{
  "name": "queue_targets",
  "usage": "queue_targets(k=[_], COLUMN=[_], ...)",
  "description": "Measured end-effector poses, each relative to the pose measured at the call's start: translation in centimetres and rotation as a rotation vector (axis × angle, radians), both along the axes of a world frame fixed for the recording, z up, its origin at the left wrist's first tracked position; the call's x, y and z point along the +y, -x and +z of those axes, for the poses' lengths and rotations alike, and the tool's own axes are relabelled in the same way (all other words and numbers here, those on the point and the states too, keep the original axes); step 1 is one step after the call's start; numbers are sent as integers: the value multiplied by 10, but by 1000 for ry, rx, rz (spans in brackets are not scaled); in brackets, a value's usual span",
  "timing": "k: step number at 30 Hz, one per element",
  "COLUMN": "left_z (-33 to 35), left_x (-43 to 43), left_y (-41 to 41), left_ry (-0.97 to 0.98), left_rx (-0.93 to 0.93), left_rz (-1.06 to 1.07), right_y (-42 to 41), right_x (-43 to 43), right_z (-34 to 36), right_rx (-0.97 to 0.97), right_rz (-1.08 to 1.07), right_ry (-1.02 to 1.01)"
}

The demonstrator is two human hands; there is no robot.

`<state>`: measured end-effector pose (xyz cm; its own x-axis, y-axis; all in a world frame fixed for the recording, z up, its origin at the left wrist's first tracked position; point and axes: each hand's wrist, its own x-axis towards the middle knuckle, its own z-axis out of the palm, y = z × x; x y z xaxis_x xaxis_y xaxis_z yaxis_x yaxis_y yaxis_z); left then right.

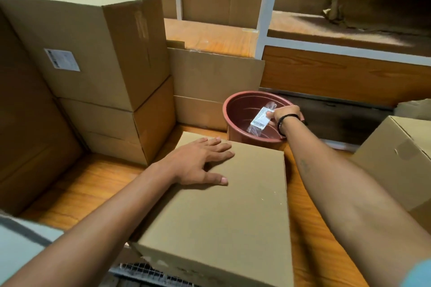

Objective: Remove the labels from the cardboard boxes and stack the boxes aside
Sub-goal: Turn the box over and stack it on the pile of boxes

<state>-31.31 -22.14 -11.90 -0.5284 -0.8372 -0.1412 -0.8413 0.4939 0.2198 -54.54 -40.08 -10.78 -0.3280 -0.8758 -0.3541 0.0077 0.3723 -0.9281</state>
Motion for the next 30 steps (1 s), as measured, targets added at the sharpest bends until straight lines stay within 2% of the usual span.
queue_targets(k=[2, 8, 10, 13, 18, 20, 25, 30], left_z=[-2, -1, -1, -2, -1, 1, 9, -20], left_x=[0, 1, 1, 2, 3, 4, 21, 66], left_y=[-1, -2, -1, -1, 2, 1, -17, -70], left_ry=[0, -15, -7, 10, 39, 39, 11, 43], left_rx=[10, 4, 7, 6, 1, 61, 587, 932], left_rz=[0, -9, -14, -14, -8, 12, 201, 231], right_y=[-4, -1, 0, 1, 6, 7, 5, 11], right_x=[-10, -2, 2, 23, 91, 126, 215, 260], right_z=[-7, 5, 6, 9, 9, 13, 17, -2], right_rx=[-54, -424, -423, -26, 292, 415, 681, 869], right_rz=[-16, -44, -11, 190, 391, 455, 566, 630], right_ry=[-54, -71, -110, -18, 218, 295, 303, 181])
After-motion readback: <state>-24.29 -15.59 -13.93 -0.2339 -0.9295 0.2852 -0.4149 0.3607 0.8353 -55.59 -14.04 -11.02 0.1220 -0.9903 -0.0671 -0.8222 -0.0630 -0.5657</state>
